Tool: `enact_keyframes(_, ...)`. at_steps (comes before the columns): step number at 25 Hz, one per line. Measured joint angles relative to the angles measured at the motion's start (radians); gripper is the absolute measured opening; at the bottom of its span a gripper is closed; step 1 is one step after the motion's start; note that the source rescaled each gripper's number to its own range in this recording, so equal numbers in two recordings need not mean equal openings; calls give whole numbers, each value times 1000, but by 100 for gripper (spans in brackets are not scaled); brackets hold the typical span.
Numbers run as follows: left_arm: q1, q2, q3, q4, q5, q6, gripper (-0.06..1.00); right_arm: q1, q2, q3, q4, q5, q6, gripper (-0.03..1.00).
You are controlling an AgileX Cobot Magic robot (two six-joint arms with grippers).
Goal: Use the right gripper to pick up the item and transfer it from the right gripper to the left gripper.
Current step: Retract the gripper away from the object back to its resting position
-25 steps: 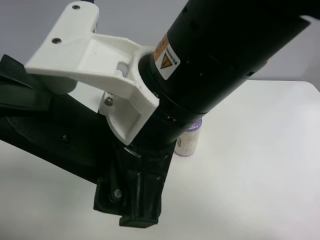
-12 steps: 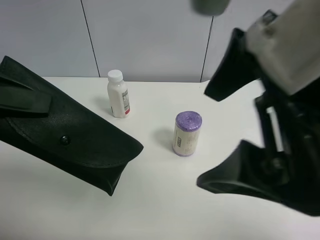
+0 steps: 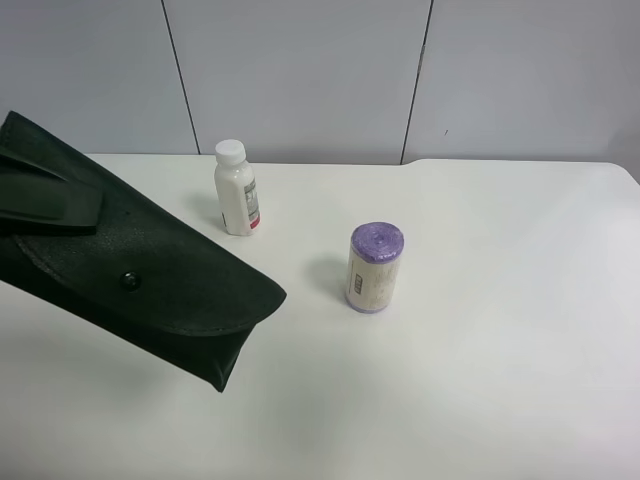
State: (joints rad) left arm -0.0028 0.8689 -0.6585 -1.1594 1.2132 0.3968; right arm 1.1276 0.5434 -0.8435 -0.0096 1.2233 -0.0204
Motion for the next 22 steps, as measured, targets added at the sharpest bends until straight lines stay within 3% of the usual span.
enact_keyframes(8, 0, 0, 0, 0, 0, 10, 1, 0, -363, 288, 0, -57, 20, 100)
enact_keyframes(13, 0, 0, 0, 0, 0, 10, 0, 0, -430, 325, 0, -135, 20, 100)
enact_keyframes(22, 0, 0, 0, 0, 0, 10, 0, 0, -430, 339, 0, -150, 20, 100)
